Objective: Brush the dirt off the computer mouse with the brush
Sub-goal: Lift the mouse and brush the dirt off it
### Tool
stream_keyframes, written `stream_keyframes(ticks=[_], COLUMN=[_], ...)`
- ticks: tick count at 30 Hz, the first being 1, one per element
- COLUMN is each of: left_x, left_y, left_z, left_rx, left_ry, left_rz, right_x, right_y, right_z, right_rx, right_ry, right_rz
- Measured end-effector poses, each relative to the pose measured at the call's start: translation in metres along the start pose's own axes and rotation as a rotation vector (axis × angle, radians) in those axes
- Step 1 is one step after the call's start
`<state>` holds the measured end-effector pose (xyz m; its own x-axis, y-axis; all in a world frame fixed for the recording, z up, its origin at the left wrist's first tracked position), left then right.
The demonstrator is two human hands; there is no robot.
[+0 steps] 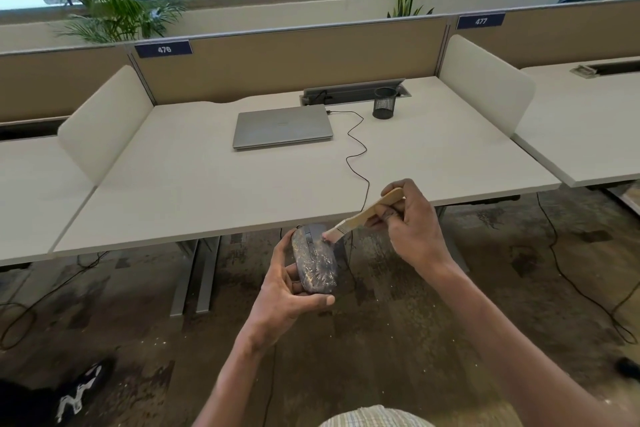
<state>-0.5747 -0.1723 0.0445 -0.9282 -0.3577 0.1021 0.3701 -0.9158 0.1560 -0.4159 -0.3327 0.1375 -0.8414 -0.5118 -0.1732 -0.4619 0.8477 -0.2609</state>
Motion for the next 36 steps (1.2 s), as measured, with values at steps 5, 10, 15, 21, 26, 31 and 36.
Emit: stream_keyframes(ticks=[5,10,15,21,26,31,36], left_x=[-0.005,-0.006,-0.011,-0.012,-0.014,-0.01,-0.009], left_y=[0.001,-0.004,-0.007,-0.01,-0.007,-0.01,-0.008], left_z=[0.001,-0.001,-0.003,-0.003,-0.003,-0.004,-0.004], left_rx=[-0.009,-0.023,-0.044,-0.063,-0.078,-0.079,-0.087], left_ry=[0.012,0.002,0.002,-0.005,-0.001,0.007,0.009], left_rz=[-0.008,-0.018,-0.022,0.003,-0.002,0.003,0.01], right_x=[-0.004,-0.001,-0.008,-0.004,-0.002,0.005,0.003], right_y=[0.002,0.004,0.005,0.005,0.017,0.015,0.014], right_z=[0.006,0.012,0.006,-0.004,-0.026,-0.027,-0.031], right_rx=[-0.088,-0.078,-0.109,0.096,0.264,0.413,0.321], right_ry=[0.074,0.106,0.078,-0.08,-0.305,-0.341,-0.345], right_rz=[0.058,0.054,0.06,0.041,-0.021,-0.072,-0.035])
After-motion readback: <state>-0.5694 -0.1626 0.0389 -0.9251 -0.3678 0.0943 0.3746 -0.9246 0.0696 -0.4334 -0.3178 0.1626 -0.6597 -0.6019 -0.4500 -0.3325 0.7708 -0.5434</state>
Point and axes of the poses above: each hand's wrist, its own x-axis away from the middle knuckle, its own y-axis out of the palm, z = x × y, the point moved 3 cm from there along -x, towards the middle knuckle, and after that the axes turned 2 degrees about -z, right-handed, at the moved point
